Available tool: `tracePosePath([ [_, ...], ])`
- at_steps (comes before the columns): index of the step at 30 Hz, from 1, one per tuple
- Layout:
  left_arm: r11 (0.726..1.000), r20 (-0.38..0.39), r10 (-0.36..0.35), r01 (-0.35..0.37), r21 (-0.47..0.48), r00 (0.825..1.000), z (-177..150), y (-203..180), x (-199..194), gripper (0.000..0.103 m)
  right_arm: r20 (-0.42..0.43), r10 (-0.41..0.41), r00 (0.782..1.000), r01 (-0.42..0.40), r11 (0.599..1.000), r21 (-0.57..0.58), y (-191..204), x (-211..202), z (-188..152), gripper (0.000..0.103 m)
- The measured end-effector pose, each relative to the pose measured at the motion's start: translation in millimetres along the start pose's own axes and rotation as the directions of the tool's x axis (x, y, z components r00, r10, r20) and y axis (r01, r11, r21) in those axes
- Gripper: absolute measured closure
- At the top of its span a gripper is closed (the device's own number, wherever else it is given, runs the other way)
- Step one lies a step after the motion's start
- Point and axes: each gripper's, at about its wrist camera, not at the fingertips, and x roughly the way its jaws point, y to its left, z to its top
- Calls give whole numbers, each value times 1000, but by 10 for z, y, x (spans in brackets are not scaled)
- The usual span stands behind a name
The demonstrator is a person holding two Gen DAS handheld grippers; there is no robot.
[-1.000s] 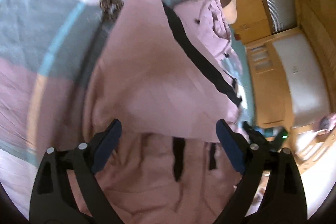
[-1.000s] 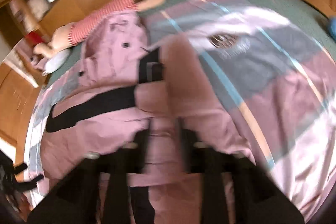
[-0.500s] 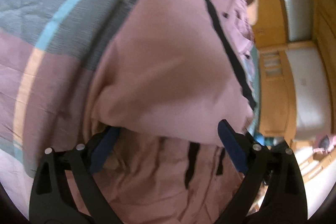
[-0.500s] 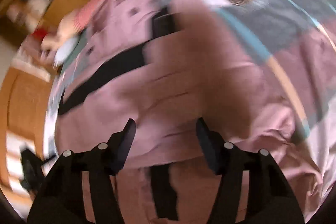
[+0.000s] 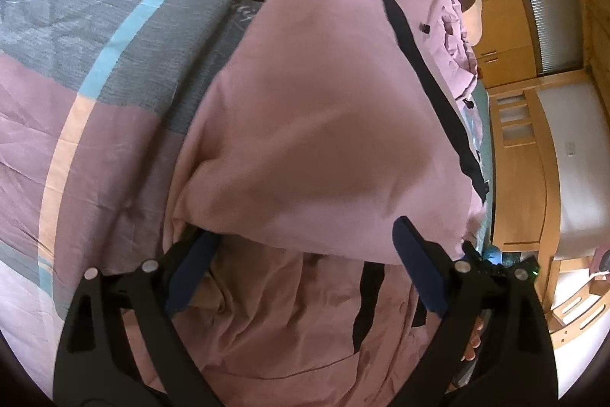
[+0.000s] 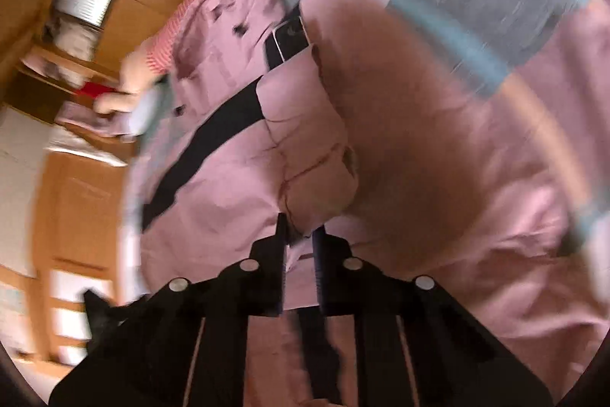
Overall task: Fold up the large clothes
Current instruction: 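Fold the sleeve over the jacket body toward the right tool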
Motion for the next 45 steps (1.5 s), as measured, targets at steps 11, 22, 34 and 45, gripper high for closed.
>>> tracePosePath([
  [11,982,70,133,-141,125,989,-131,-226,-46,17,39,-261,965,262,965,-30,-77,-152,-19,49],
  [22,873,285,262,-352,336,922,-456,-769,-308,17,86,-147,985,163,959,-232,289,-163,-141,57],
  [34,897,151,381,-404,178,912,76,-188,125,7,45,-320,946,323,928,-185,-5,163,-21,68],
  [45,865,212,283,-344,366,936,-399,-571,-295,9,-26,-328,944,304,902,-307,-149,-257,-428,44],
])
